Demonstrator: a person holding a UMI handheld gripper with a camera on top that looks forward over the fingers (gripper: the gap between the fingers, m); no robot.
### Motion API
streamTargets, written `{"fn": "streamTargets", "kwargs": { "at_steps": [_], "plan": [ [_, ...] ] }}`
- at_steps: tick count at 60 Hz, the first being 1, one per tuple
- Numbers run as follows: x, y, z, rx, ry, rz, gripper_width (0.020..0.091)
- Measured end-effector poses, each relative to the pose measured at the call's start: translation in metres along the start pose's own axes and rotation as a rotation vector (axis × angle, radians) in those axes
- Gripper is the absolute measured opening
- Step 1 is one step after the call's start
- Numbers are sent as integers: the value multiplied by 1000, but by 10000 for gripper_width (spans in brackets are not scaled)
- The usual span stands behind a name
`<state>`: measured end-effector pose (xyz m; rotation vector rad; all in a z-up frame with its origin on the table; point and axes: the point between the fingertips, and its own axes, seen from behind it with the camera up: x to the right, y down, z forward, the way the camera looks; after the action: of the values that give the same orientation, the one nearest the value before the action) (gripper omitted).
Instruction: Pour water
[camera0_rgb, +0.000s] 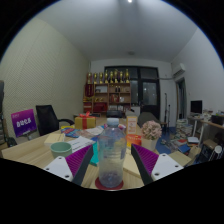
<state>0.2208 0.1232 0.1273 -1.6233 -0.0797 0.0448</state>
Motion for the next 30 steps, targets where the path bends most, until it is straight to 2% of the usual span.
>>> {"fn": "streamTargets", "kwargs": {
  "at_steps": [19,30],
  "plan": [
    [-38,8,-149,-35,9,26,849],
    [-36,-2,-203,-38,52,40,845]
  ]
}}
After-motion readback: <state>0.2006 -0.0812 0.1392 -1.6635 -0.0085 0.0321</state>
